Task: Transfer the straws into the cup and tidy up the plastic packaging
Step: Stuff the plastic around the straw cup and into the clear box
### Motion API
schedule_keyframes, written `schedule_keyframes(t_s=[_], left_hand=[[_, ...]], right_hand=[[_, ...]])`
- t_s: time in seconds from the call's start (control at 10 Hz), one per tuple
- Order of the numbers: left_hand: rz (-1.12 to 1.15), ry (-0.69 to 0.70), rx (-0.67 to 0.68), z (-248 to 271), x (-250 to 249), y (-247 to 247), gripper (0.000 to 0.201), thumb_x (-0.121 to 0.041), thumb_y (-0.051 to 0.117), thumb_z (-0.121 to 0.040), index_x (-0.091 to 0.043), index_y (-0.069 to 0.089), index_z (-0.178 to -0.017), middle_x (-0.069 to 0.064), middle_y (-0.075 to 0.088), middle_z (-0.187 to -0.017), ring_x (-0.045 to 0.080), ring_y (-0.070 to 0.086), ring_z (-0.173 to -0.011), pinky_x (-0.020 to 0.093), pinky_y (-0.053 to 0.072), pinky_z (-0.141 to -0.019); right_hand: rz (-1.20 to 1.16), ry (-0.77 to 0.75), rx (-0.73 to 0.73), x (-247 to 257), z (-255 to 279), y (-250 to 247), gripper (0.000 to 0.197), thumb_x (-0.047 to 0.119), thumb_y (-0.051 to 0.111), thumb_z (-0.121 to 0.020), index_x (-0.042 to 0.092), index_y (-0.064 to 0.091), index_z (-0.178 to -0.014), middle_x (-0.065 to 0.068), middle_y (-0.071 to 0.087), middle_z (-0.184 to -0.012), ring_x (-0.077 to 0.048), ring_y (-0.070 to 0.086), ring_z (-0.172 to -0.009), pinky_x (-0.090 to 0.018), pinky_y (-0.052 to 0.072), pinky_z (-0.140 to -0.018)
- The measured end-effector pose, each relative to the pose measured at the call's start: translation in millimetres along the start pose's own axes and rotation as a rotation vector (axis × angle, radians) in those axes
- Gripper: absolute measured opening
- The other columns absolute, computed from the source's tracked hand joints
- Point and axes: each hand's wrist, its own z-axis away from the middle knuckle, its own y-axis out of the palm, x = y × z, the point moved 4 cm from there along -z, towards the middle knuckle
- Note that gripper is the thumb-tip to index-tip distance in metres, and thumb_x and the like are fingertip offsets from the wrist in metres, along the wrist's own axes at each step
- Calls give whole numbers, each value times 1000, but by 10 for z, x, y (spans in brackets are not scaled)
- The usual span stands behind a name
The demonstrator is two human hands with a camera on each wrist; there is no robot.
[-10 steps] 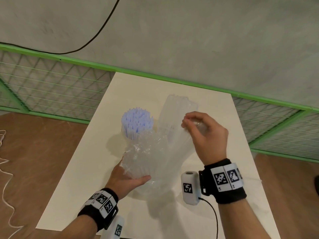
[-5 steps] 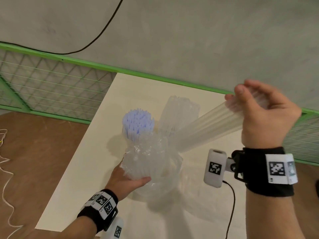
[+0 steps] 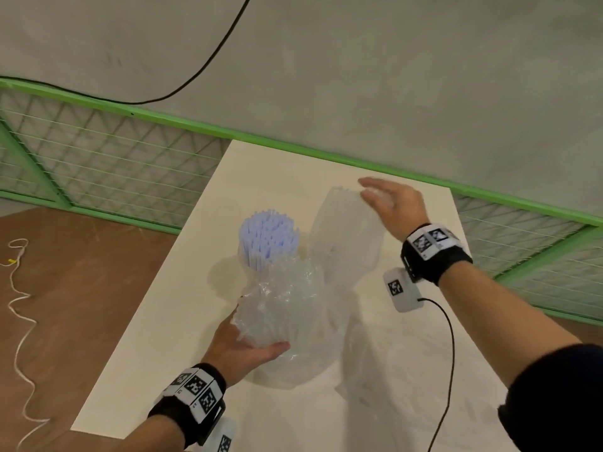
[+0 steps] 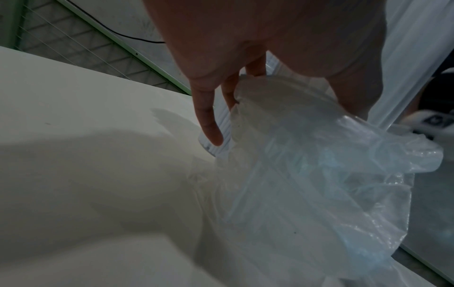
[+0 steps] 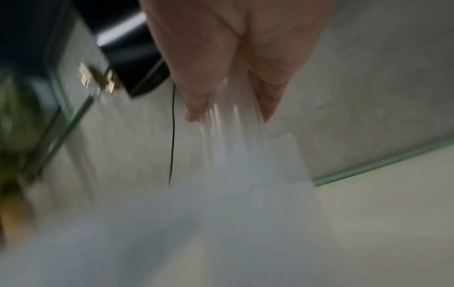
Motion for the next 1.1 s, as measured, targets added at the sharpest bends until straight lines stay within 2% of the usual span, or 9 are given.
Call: schedule_keyframes(t_s=[0.2, 0.3, 0.4, 0.6, 0.7, 0.8, 0.9, 1.0, 1.1], left_hand=[[19, -41, 4, 38, -71, 21, 55, -18, 88, -67, -40, 49, -98, -21, 57, -89, -34, 48, -64, -9, 34, -55], [-21, -49, 29, 33, -69, 35, 48, -25, 84, -73, -21, 59, -114, -28, 50, -92, -43, 33, -64, -11, 30, -57], [-19, -39, 14, 32, -96, 29, 56, -24, 84, -73, -20, 56, -121, -30, 45, -95, -44, 33, -65, -12, 29, -57], [-36, -56, 15, 78, -138, 20, 55, -22, 84, -73, -27, 51, -117, -31, 45, -93, -36, 39, -63, -10, 31, -55], [-16, -60, 24, 55, -117, 27, 58, -21, 85, -72, -27, 52, -119, -27, 50, -92, -40, 39, -62, -11, 29, -55], [-12, -65, 13, 32, -85, 24, 56, -20, 86, -71, -25, 55, -118, -26, 53, -93, -40, 41, -63, -11, 29, -54], [-19, -63, 25, -19, -17, 18, 52, -26, 86, -70, -29, 57, -113, -26, 57, -93, -39, 42, -80, -12, 29, -57], [-111, -24, 49, -57, 20, 23, 50, -35, 84, -71, -26, 61, -114, -27, 58, -96, -45, 31, -74, -14, 25, -62], [-109, 23, 43, -86, 78, 12, 61, -36, 88, -65, -26, 62, -120, -22, 65, -100, -39, 42, -83, -13, 28, -65]], right_hand=[[698, -113, 456, -167, 62, 367, 60, 60, 27, -98, 38, 19, -153, 14, 2, -163, -25, -5, -151, -52, 11, -118], [704, -157, 394, -80, 4, 310, 81, 74, 43, -86, 40, 14, -153, 14, -2, -163, -25, -3, -150, -55, 13, -114], [636, -107, 401, -99, -93, 357, 97, 71, 60, -78, 38, 10, -153, 13, 2, -163, -25, 8, -150, -54, 22, -113], [427, -54, 262, -233, -238, 398, 61, 42, 64, -91, 31, 38, -145, -3, 54, -140, -29, 52, -123, -41, 42, -102], [492, -34, 326, -280, -243, 400, 61, 43, 53, -97, 30, 29, -151, -2, 44, -150, -26, 42, -136, -41, 34, -110], [722, -87, 455, -254, -173, 461, 64, 54, 32, -100, 31, 10, -155, 11, 11, -163, -17, 6, -151, -48, 10, -117], [586, -199, 289, 104, -107, 303, 56, 46, 31, -101, 29, 21, -154, 9, 15, -162, -19, 5, -151, -48, 9, -116], [279, -353, 253, 553, 145, 157, 54, 16, 45, -88, 19, 45, -142, -1, 52, -142, -20, 48, -129, -37, 35, -107], [151, -375, 443, 861, 551, 185, 64, 9, 50, -75, 14, 50, -138, -2, 62, -127, -16, 58, -110, -27, 46, -95]])
